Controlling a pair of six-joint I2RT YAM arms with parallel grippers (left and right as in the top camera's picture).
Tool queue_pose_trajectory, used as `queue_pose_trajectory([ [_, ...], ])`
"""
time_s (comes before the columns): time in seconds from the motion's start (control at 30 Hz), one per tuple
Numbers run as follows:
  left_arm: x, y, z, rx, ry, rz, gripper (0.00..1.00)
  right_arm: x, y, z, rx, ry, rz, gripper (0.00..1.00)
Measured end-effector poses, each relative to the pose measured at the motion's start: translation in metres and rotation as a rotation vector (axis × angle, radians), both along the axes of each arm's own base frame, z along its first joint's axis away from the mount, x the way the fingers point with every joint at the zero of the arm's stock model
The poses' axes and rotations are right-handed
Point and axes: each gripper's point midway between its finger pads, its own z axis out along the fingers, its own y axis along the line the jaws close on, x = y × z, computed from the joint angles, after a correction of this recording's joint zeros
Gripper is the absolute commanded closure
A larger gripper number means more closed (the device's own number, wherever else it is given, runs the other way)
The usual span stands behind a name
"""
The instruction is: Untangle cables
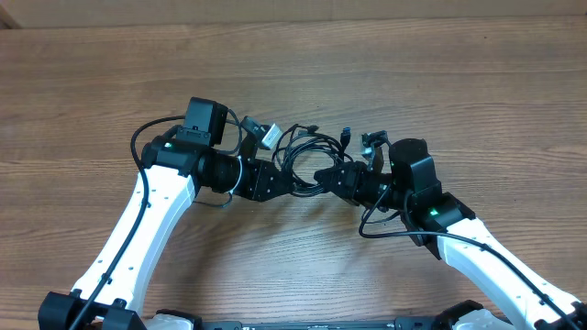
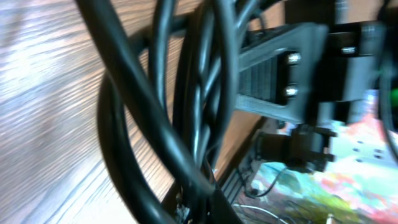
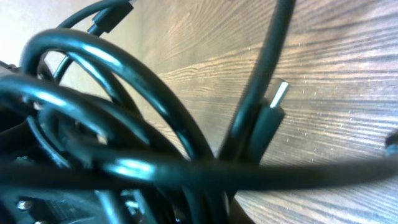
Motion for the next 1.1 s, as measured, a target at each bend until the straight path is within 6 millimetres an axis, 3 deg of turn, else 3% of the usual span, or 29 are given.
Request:
queue_pose_trajectory([
  [0.17, 0.0, 0.022, -0.023, 0.172, 0.071, 0.097, 0.81, -0.002, -0.001, -0.004, -0.02, -0.002, 0.008, 0.91],
  [0.43, -0.002, 0.033, -0.031, 0.253, 0.039, 0.076, 0.36, -0.017, -0.009, -0.026, -0.106, 0.043, 0.047, 0.96],
  [0.8, 0.009, 0.031, -0.023, 0.252, -0.161, -0.071, 0.29, -0.036, 0.004, -0.014, -0.07, -0.109, 0.259, 0.96],
  [0.93, 0.01, 0.031, -0.023, 0.253, -0.228, -0.139, 0.21, -0.047, 0.01, -0.005, -0.017, -0.142, 0.341, 0.96],
  [1.07, 0.012, 0.028, -0.021, 0.237, -0.272, -0.168, 0.24, -0.053, 0.016, 0.008, 0.045, -0.187, 0.405, 0.96],
  [1.1, 0.013, 0.027, -0.02, 0.228, -0.279, -0.173, 0.29, -0.055, 0.018, 0.011, 0.059, -0.195, 0.419, 0.96],
])
